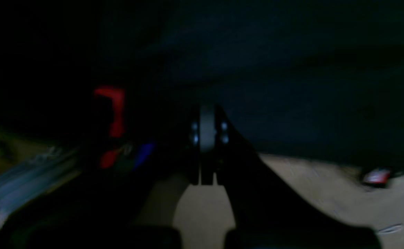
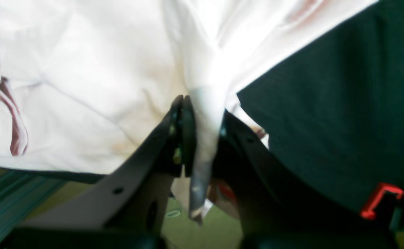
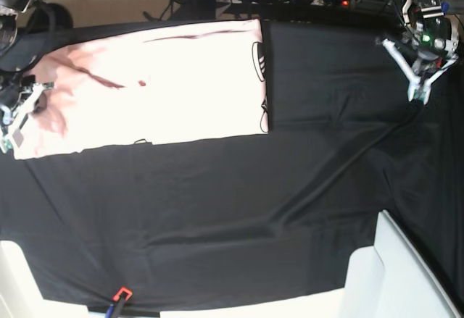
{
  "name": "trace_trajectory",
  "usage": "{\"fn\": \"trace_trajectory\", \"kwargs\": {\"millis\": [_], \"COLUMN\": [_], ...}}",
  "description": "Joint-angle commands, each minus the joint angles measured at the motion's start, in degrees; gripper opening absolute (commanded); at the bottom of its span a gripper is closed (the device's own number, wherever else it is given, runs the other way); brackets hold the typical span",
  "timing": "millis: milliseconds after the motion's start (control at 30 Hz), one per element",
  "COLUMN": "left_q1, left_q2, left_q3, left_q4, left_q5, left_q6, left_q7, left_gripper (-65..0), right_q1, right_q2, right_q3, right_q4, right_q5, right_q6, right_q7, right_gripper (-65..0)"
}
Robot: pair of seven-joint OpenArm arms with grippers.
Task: Fold the T-shirt properly
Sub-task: 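Pull the shirt's edge with the right gripper toward its arm's side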
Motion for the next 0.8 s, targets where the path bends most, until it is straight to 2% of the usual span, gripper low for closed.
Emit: {"fn": "trace_trajectory", "kwargs": {"millis": [0, 100, 200, 367, 533, 767], "left_q1": [0.2, 0.4, 0.5, 0.7, 1.2, 1.5], "left_q2": [-0.3, 1.3, 1.2, 1.5, 1.7, 1.7], "left_q3": [-1.5, -6.0, -8.4, -8.7, -8.6, -8.3], "left_q4": [0.6, 0.7, 0.5, 0.5, 0.5, 0.5], "left_q5": [3.5, 9.9, 13.4, 20.9, 22.1, 22.1], "left_q6": [0.6, 0.4, 0.3, 0.3, 0.3, 0.3], "left_q7": [0.2, 0.2, 0.1, 0.1, 0.0, -0.1], "left_gripper": [-65.0, -65.0, -65.0, -65.0, -65.0, -65.0], "right_q1": [0.5, -1.2, -2.3, -3.8, -6.1, -9.0], "right_q2": [0.7, 0.5, -0.4, -1.9, -3.4, -4.3], "right_q3": [0.1, -3.8, -8.4, -13.9, -19.8, -27.2], "right_q4": [1.9, 4.4, 7.3, 12.4, 17.3, 18.6], "right_q5": [0.7, 0.7, 0.7, 0.7, 0.7, 0.7], "right_q6": [-1.0, -3.5, -6.2, -13.6, -21.1, -27.0], "right_q7": [0.7, 1.3, 1.4, 1.4, 1.4, 1.8], "right_gripper": [-65.0, -65.0, -65.0, -65.0, -65.0, -65.0]}}
